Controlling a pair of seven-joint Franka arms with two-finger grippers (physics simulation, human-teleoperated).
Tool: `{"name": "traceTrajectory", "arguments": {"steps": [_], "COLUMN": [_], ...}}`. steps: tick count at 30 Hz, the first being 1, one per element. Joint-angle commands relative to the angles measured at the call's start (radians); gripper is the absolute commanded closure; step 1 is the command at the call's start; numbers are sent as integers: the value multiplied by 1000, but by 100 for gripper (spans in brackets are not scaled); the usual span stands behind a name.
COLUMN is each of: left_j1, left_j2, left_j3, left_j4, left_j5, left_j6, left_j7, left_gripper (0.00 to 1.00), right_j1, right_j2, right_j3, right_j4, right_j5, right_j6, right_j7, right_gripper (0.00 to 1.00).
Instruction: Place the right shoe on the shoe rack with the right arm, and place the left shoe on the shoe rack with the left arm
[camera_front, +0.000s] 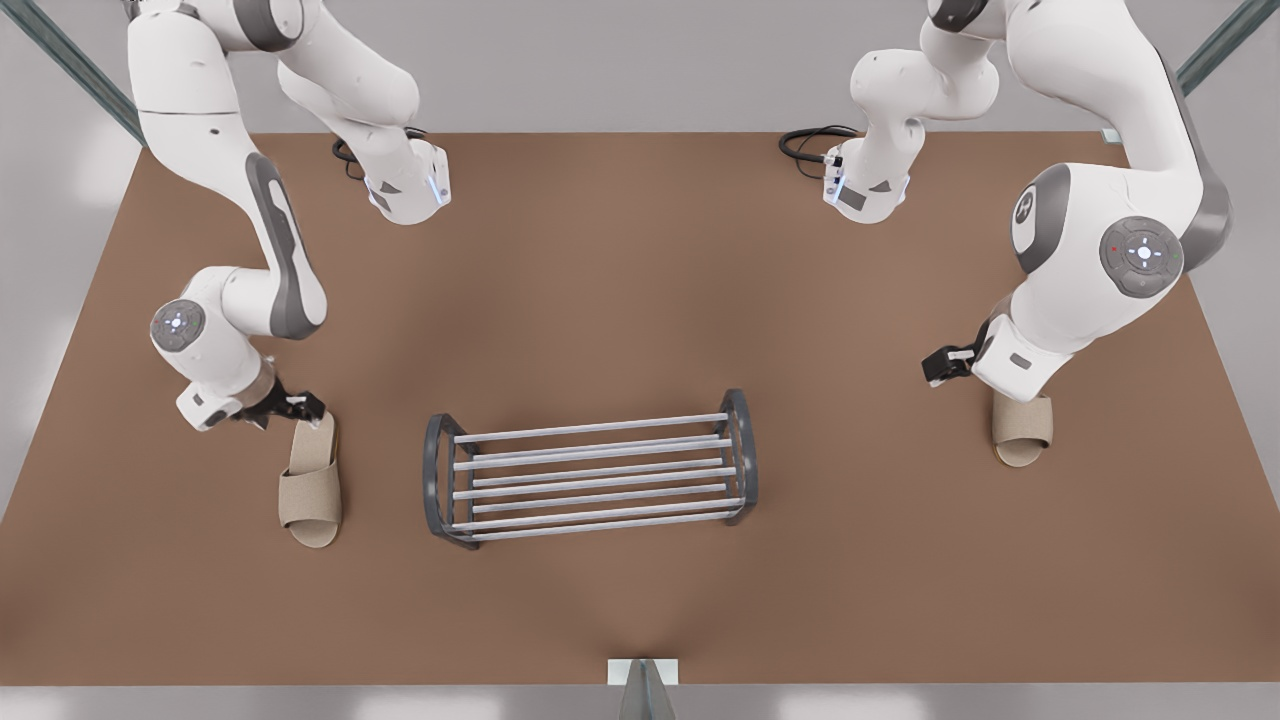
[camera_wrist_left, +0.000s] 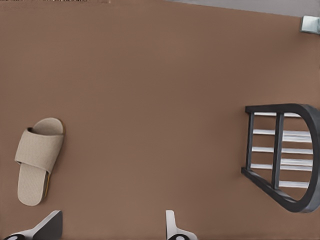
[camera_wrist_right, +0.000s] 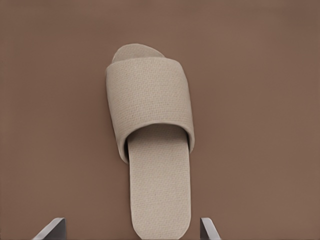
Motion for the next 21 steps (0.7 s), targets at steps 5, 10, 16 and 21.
{"name": "traceTrajectory", "arguments": {"steps": [5,10,16,21], "left_j1": [0,0,-2,-2], "left_j2": [-1,-1,2,7], "left_j3": [0,0,0,0], "left_j4": [0,0,0,-1], "left_j5": [1,1,1,1], "left_j6": [6,6,8,8], "left_j7": [168,168,168,168], "left_gripper": [0,0,0,0], "right_j1": [-224,-298,-447,-554], "right_j2": [97,183,200,199], "right_j3": [203,206,306,423], "right_j4": [25,26,2,-77], "right_j5": [0,-1,-1,0], "right_j6": [437,520,522,528], "right_j7": [-479,-565,-657,-660], "right_gripper": [0,0,0,0]}}
